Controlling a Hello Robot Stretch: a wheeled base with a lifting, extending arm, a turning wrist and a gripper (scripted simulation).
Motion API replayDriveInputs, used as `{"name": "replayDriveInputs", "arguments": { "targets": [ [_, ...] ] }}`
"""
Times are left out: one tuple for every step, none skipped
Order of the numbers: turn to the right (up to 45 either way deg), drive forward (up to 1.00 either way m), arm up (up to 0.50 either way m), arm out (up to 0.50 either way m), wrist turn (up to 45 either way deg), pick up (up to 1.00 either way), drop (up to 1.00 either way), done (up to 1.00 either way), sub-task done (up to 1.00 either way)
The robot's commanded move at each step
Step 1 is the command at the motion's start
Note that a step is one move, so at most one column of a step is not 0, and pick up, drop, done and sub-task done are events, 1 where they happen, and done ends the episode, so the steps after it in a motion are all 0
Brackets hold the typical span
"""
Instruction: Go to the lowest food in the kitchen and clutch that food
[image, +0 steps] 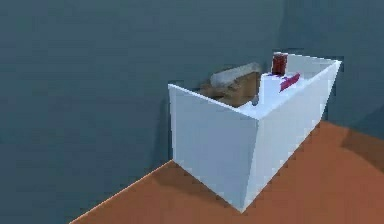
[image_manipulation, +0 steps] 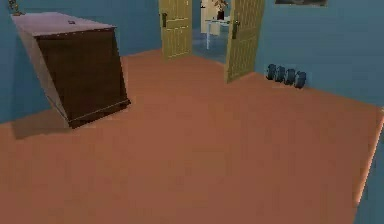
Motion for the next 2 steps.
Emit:
{"name": "replayDriveInputs", "arguments": {
  "targets": [
    [21.0, 0.00, 0.00, 0.00, 0.0, 0.00, 0.00, 0.00, 0.00],
    [0.0, 0.25, 0.00, 0.00, 0.0, 0.00, 0.00, 0.00, 0.00]
  ]
}}
